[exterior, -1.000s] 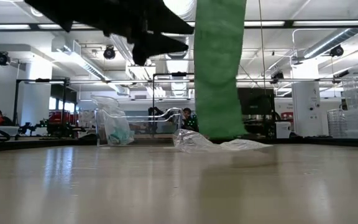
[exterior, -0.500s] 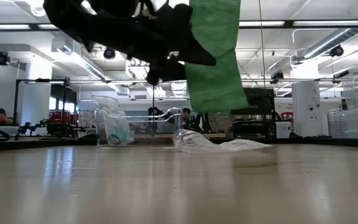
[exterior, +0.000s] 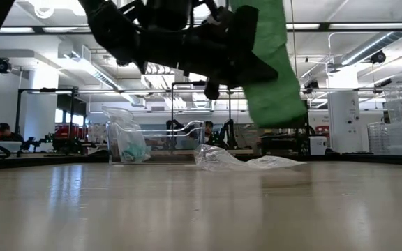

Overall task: Roll bandage
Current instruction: Roll the green bandage

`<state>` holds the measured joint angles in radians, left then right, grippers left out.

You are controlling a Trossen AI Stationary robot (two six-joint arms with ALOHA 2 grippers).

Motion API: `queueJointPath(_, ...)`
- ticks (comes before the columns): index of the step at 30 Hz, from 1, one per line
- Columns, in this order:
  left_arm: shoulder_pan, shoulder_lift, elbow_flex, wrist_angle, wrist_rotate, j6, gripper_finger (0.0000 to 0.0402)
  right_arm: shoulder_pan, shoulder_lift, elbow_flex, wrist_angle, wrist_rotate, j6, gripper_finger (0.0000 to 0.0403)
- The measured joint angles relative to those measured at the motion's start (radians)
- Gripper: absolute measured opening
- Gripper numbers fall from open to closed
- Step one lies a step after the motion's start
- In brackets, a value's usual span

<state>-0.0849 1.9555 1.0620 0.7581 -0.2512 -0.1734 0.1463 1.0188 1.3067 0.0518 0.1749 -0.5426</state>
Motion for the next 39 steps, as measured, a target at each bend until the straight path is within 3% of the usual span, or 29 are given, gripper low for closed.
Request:
queueJointPath(5, 0.0, 0.008, 0.062, -0.162, 0.0, -0.007, 0.0004, 0.0, -0.017, 0.036, -0.031, 0.001, -0.002, 0.0037)
queueJointPath(13, -0.005, 0.006, 0.037, -0.289, -0.001, -0.061, 0.0001, 0.0, -0.029, 0.166, -0.163, 0.009, -0.017, 0.0037)
queueJointPath(22, -0.038, -0.017, 0.02, -0.316, 0.0, -0.055, 0.0, 0.0, -0.03, 0.237, -0.344, 0.012, 0.017, 0.0038)
queueJointPath(27, -0.062, -0.118, 0.02, -0.451, 0.0, -0.031, 0.0019, 0.0, -0.028, 0.193, -0.443, 0.02, 0.026, 0.0037)
queueJointPath(34, -0.112, -0.294, 0.019, -0.74, 0.0, -0.059, 0.0078, 0.003, -0.043, 0.039, -0.43, 0.026, 0.017, 0.0037)
queueJointPath(39, -0.171, -0.444, 0.016, -0.739, -0.003, -0.058, 0.0125, 0.055, -0.076, -0.101, -0.329, 0.002, 0.001, 0.0037)
